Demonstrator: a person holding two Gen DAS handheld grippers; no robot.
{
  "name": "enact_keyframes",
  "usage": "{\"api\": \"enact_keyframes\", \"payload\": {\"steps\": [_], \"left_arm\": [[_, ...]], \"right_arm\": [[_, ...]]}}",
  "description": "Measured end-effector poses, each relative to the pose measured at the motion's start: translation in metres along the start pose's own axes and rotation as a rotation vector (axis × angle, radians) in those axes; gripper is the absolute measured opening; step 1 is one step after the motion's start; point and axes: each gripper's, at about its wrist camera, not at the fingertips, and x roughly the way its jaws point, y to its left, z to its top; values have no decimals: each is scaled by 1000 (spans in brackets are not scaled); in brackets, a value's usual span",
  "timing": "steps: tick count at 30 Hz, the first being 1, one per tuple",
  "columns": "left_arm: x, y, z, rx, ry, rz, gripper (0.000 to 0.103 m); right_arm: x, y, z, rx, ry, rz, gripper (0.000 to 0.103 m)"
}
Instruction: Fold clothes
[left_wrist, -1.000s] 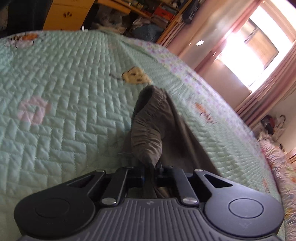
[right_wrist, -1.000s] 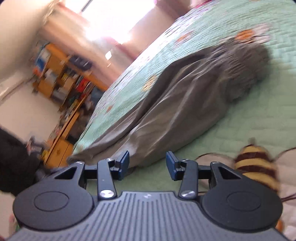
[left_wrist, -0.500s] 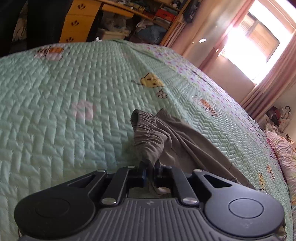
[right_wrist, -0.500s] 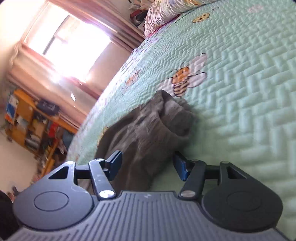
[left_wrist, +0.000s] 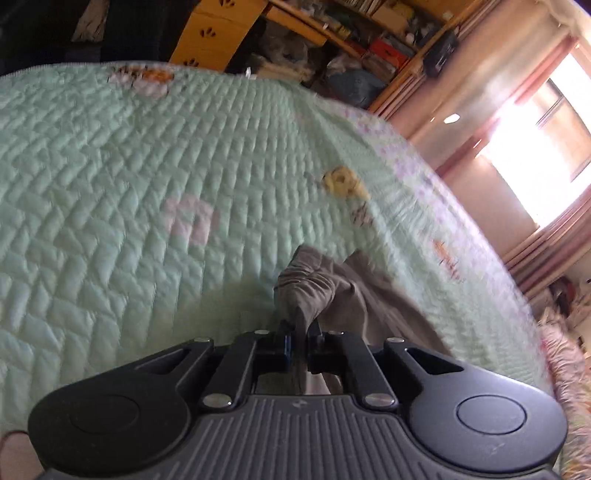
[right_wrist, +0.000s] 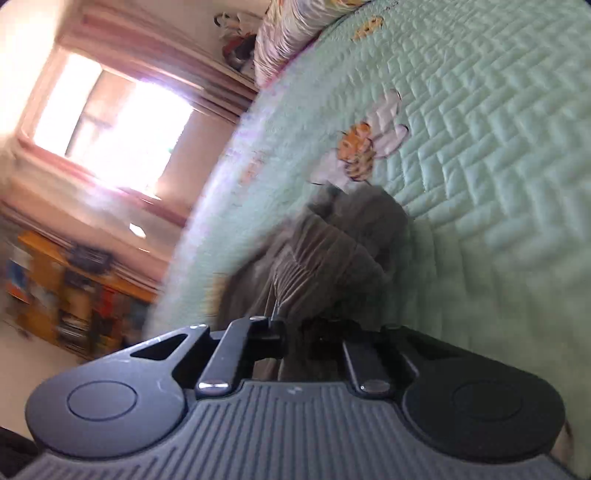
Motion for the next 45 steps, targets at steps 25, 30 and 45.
{"api": "enact_keyframes", "payload": {"steps": [25, 30, 45], "left_arm": [[-130, 94, -45, 180, 182, -55, 58], [-125, 67, -43, 313, 125, -33, 68], [-50, 41, -24, 320, 149, -78, 74]], "right_arm": [[-209, -21, -28, -374, -88, -381, 41], [-159, 65, -97, -955, 14, -114, 51], [26, 205, -288, -1709, 386, 348, 56]]}}
